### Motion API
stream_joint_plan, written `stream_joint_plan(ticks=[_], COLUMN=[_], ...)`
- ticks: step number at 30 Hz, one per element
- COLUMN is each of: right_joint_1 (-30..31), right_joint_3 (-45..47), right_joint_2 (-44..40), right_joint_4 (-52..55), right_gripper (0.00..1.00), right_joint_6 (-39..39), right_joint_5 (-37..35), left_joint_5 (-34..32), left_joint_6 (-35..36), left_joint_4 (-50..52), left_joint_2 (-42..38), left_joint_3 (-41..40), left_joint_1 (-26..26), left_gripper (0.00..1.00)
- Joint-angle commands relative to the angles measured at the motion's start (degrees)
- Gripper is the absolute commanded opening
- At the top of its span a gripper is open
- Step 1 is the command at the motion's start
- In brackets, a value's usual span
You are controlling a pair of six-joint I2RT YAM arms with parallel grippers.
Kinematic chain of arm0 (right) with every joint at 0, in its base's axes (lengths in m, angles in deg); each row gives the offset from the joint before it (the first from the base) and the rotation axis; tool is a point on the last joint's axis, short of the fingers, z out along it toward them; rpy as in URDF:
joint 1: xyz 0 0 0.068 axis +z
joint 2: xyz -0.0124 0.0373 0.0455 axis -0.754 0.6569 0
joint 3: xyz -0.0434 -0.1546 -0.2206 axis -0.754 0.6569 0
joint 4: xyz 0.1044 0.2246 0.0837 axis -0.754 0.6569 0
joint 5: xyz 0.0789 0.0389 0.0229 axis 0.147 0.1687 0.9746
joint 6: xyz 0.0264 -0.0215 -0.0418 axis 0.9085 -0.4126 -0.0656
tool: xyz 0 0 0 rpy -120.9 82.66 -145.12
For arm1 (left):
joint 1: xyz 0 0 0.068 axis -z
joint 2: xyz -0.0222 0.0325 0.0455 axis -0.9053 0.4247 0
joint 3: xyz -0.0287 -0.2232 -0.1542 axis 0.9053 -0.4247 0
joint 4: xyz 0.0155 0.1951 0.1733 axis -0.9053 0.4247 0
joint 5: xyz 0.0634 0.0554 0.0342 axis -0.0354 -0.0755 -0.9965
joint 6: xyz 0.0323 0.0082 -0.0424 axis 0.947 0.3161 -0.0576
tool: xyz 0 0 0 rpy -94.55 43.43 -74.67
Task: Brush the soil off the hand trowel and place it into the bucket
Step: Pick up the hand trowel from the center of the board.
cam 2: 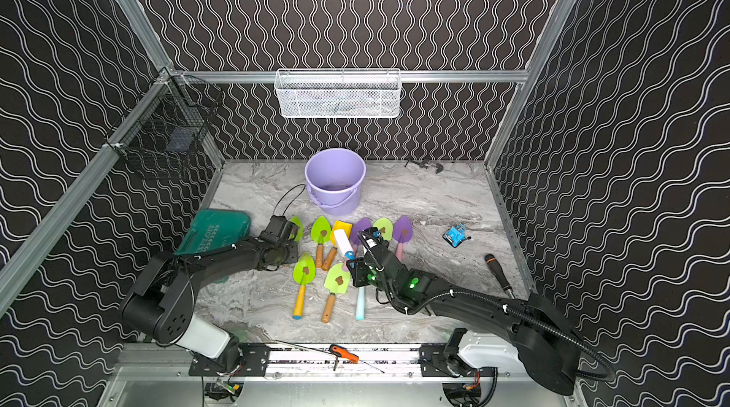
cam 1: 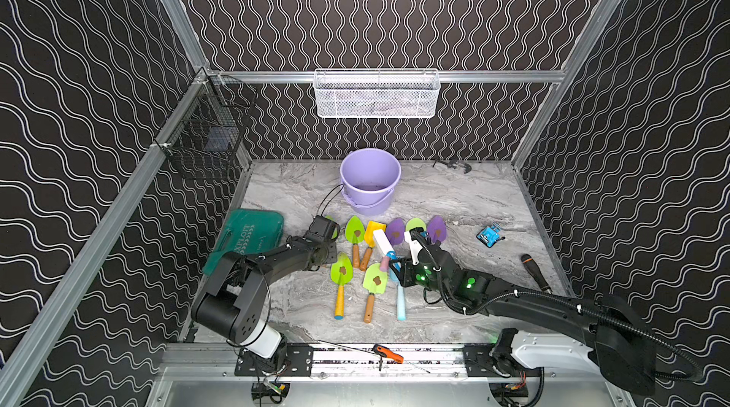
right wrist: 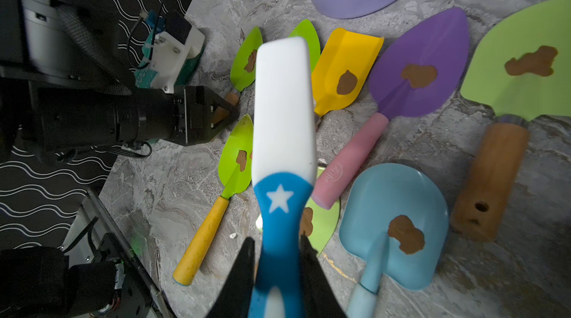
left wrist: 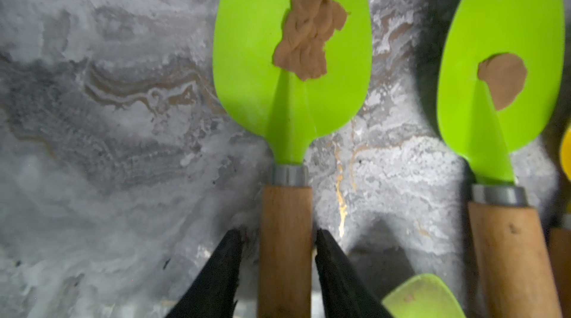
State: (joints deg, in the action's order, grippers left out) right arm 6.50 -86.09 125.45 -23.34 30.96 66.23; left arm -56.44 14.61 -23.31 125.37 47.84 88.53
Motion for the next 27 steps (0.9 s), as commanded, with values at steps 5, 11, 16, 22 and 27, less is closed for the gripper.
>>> stream_joint_plan(ticks=[5,11,16,22,27], right_joint_1=[0.02,0.02,0.02,0.01,0.02], right_joint_3=[0.56,0.82,-0.89,-4.28,-9.03], right_joint_2=[-1.16,-1.96,-2.32,-1.45,-0.37], right_joint_4=[-1.84,-1.29,1.66,5.47,10.73], right_gripper=[0.0,0.0,0.0,0.0,0.0], right_joint_6=[0.66,0.52,-1.15,-2.91,-6.11], right_joint_5=[-0.66,-1.08,-1.8,-1.37,1.44], left_joint_5=[1.97,3.19,2.51,1.9,8.79], left_joint_6=[-0.55,-0.83,-0.15,-3.66,0.66], left_joint_4=[0.34,0.46,4.48,13.37,22.11], left_joint_2=[2.52,1.01,-3.13,-15.15,-19.43], left_joint_3=[-0.55,-1.11,-0.45,-0.69,5.13], left_joint_1=[-0.09,-0.06,-0.1,-0.06,0.04], left_gripper=[0.37,0.2,0.0,0.0,0.0])
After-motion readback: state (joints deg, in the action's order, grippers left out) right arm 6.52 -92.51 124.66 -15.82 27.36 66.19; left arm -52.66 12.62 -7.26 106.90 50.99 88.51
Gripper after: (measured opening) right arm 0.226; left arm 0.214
